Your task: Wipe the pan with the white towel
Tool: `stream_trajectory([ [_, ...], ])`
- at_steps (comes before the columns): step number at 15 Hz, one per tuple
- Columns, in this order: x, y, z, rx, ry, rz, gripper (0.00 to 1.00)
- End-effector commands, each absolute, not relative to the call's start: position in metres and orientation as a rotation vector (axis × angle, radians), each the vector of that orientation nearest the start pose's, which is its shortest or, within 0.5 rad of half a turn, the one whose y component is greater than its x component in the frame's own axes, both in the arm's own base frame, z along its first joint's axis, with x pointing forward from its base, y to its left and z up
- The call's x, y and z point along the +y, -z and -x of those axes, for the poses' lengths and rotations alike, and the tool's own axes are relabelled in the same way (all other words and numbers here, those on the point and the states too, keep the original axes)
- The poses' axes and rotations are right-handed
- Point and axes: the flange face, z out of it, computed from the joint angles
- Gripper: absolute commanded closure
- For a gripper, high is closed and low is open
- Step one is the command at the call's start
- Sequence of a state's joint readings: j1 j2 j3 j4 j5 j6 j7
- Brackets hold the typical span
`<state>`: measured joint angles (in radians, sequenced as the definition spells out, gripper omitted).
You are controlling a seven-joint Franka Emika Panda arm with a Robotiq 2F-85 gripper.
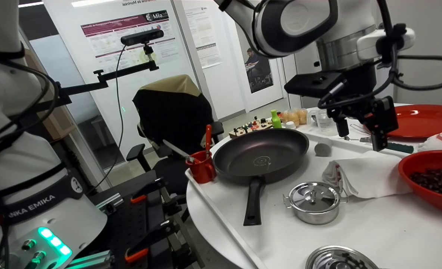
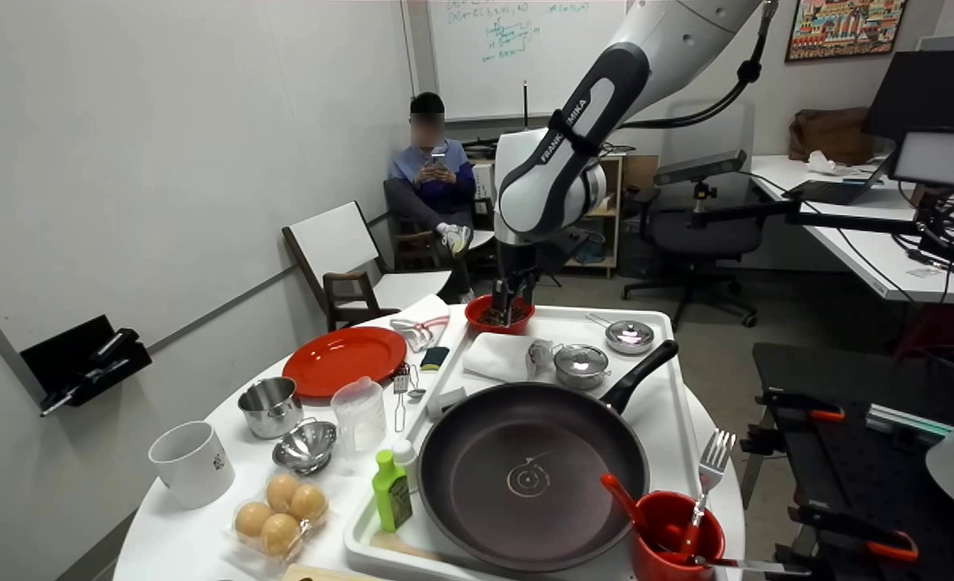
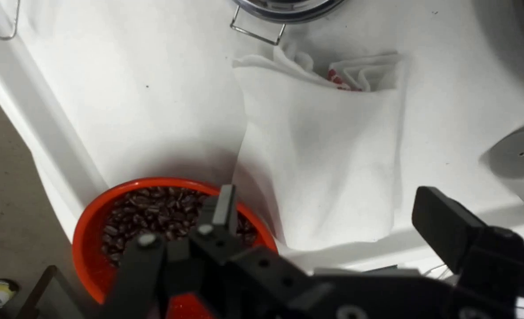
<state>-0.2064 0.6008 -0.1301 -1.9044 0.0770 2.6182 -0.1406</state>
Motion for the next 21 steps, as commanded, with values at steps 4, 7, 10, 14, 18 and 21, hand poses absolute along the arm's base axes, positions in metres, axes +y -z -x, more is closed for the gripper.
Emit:
stream_trajectory([
  [4,-0.214,-0.158,-0.621,0.460,0.210,3.189,0.00],
  [7,-0.219,-0.148,-0.625,0.507,0.216,3.194,0.00],
  [10,-0.225,-0.136,-0.627,0.544,0.197,3.201,0.00],
  [14,-0.226,-0.119,-0.626,0.569,0.103,3.187,0.00],
  [18,-0.224,-0.107,-0.626,0.580,0.071,3.191,0.09],
  [21,-0.223,-0.103,-0.627,0.590,0.064,3.191,0.40],
])
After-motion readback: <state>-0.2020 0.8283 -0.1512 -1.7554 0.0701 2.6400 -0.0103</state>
